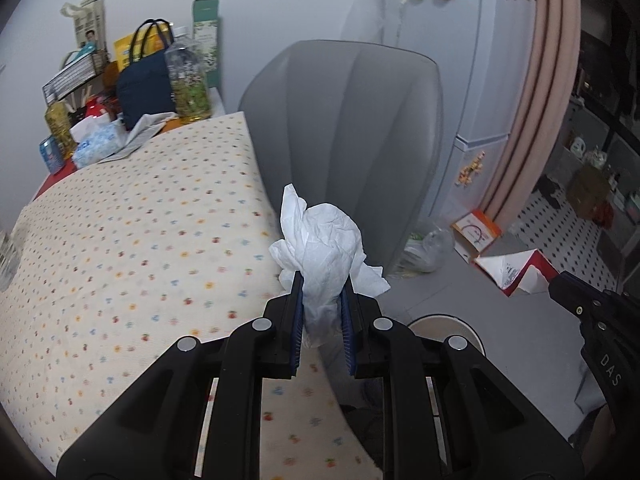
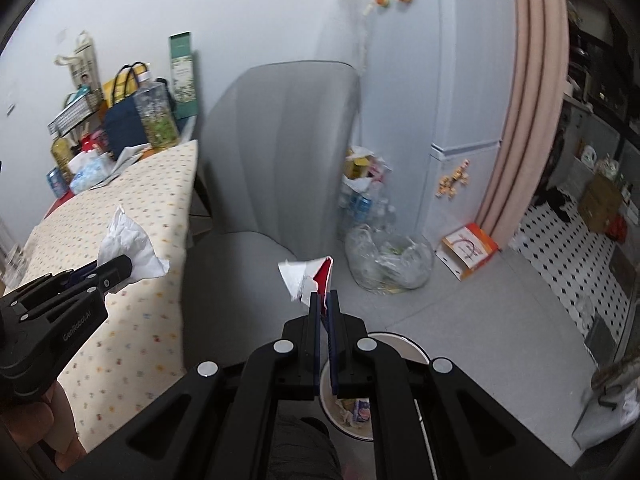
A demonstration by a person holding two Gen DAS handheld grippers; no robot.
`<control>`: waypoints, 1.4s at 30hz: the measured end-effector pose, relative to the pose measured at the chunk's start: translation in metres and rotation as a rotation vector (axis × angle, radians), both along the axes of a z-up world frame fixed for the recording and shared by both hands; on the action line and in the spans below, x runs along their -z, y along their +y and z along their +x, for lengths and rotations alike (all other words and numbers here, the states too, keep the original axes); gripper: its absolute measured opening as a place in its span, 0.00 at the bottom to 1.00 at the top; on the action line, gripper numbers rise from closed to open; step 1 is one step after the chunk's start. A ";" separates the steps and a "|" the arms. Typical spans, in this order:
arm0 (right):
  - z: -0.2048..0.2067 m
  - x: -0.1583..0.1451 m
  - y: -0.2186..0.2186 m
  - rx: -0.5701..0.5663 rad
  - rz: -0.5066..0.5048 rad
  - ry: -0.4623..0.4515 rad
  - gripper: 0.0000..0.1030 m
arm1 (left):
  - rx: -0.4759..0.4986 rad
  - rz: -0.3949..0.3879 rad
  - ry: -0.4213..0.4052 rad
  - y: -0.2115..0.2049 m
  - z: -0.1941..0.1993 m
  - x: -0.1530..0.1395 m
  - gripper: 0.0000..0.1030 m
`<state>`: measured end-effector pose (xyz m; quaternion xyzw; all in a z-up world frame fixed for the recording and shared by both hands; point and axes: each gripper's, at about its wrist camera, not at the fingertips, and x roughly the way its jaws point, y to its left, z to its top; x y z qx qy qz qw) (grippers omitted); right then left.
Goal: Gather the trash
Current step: 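Carry tissue and paper scrap to the bin and open both tools over it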
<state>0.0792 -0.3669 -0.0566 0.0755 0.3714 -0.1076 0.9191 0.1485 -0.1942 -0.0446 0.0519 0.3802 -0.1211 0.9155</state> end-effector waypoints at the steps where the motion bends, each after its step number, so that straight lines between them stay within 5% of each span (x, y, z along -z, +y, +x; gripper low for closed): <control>1: -0.001 0.004 -0.008 0.015 0.004 0.005 0.04 | 0.015 0.004 0.007 -0.008 0.001 0.003 0.16; 14: -0.005 0.054 -0.083 0.158 0.063 0.085 0.08 | 0.137 0.060 0.067 -0.081 0.010 0.033 0.16; 15: -0.004 0.059 -0.090 0.166 0.078 0.100 0.16 | 0.142 0.064 0.070 -0.085 0.011 0.035 0.16; 16: -0.003 0.061 -0.091 0.169 0.083 0.100 0.39 | 0.147 0.069 0.075 -0.088 0.012 0.037 0.16; 18: -0.007 0.061 -0.095 0.188 0.080 0.082 0.54 | 0.154 0.076 0.081 -0.094 0.012 0.040 0.16; 37: -0.066 0.052 -0.165 0.368 0.069 0.057 0.63 | 0.322 0.094 0.139 -0.173 -0.002 0.061 0.17; 40: -0.075 0.052 -0.172 0.388 0.066 0.057 0.63 | 0.366 0.068 0.175 -0.186 -0.007 0.063 0.34; 42: -0.077 0.053 -0.173 0.393 0.068 0.058 0.63 | 0.393 0.040 0.188 -0.191 -0.009 0.062 0.66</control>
